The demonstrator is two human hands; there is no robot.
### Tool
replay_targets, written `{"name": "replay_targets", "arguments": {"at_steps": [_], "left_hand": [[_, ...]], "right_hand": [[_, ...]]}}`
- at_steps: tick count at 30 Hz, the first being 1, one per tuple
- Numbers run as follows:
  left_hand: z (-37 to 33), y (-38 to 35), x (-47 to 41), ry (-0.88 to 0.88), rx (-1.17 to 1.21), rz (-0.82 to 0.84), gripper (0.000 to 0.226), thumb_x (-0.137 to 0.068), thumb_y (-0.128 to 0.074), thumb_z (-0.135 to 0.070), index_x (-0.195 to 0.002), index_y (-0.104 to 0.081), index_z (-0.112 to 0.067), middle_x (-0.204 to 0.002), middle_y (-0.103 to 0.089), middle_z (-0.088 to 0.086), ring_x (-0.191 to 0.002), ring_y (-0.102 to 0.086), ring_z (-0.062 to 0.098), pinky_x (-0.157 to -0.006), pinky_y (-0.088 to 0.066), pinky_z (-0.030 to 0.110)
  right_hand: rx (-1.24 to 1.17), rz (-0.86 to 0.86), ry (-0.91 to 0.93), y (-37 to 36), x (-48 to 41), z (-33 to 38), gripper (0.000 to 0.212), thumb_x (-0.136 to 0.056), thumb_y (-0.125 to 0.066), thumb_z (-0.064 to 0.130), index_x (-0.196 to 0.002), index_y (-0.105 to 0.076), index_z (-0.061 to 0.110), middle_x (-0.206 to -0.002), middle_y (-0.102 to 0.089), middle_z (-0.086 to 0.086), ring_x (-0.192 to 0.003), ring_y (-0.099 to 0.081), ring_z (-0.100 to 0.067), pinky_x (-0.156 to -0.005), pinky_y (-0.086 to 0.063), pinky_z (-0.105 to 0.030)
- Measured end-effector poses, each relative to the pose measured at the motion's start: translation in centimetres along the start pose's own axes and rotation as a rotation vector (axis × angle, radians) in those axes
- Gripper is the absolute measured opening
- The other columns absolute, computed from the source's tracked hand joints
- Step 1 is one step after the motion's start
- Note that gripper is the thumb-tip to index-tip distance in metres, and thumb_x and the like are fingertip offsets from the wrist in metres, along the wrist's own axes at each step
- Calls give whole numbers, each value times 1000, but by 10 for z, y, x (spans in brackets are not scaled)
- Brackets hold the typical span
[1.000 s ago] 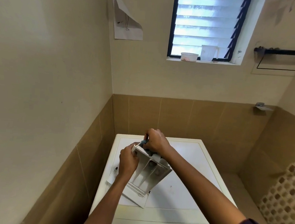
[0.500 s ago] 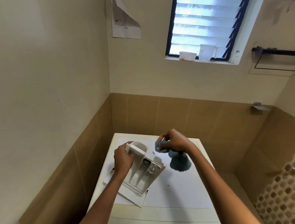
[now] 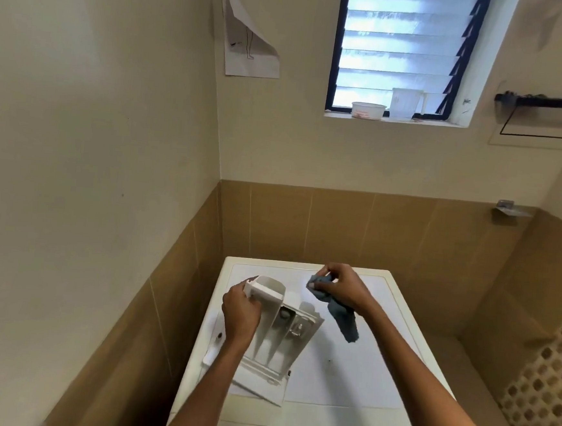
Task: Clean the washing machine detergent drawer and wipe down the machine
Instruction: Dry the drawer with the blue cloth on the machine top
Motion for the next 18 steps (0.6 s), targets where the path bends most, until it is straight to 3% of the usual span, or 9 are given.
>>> {"name": "replay_targets", "arguments": {"at_steps": [3,6,8,10,13,18], "left_hand": [[3,4,-4,73,-4,-13,29,-85,-53,8,-114,-60,8,-113,-64,22,-107,-58,38,-90,-48,44],[-1,-1,-7,51,-29,9,29,-84,-54,7,-112,-62,7,-112,-65,23,-104,-59,37,-88,-49,44],[-5,-7,-6,17,-29,26,29,-84,-55,5,-112,-63,4,-110,-66,22,-102,-61,36,-88,-51,46],[-11,-10,-3,-14,-37,31,30,-85,-55,4,-114,-64,2,-112,-66,21,-103,-61,35,-89,-50,45],[-21,-15,2,-56,-67,45,31,-87,-55,2,-117,-62,0,-117,-64,19,-107,-60,34,-91,-48,43],[-33,-23,7,-81,-108,83,29,-88,-55,0,-116,-63,-1,-116,-65,17,-107,-59,33,-89,-49,40]], "right_hand": [[-103,209,78,8,9,5,12,-78,-73,9,-75,-64,17,-84,-67,-2,-81,-61,-13,-78,-50,-29],[154,381,118,-8,16,15,21,-74,-73,8,-73,-63,26,-80,-65,4,-80,-61,-12,-81,-51,-32],[271,344,96,-12,15,17,22,-74,-72,11,-70,-58,28,-82,-62,1,-79,-59,-17,-77,-51,-33],[404,296,63,-13,18,20,19,-74,-72,15,-78,-54,21,-84,-59,-1,-76,-56,-19,-62,-46,-25],[531,199,11,-10,22,23,24,-73,-71,18,-83,-49,15,-81,-54,-1,-71,-52,-21,-50,-38,-25],[549,56,-18,-6,30,15,19,-75,-65,14,-78,-46,12,-74,-48,-1,-63,-42,-18,-47,-30,-27]]}}
Point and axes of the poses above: each hand's wrist, its own x-axis away from the middle knuckle, its own y-axis out of the back of the hand, z = x × y, the point moved 5 cm from there along -x, towards the middle knuckle
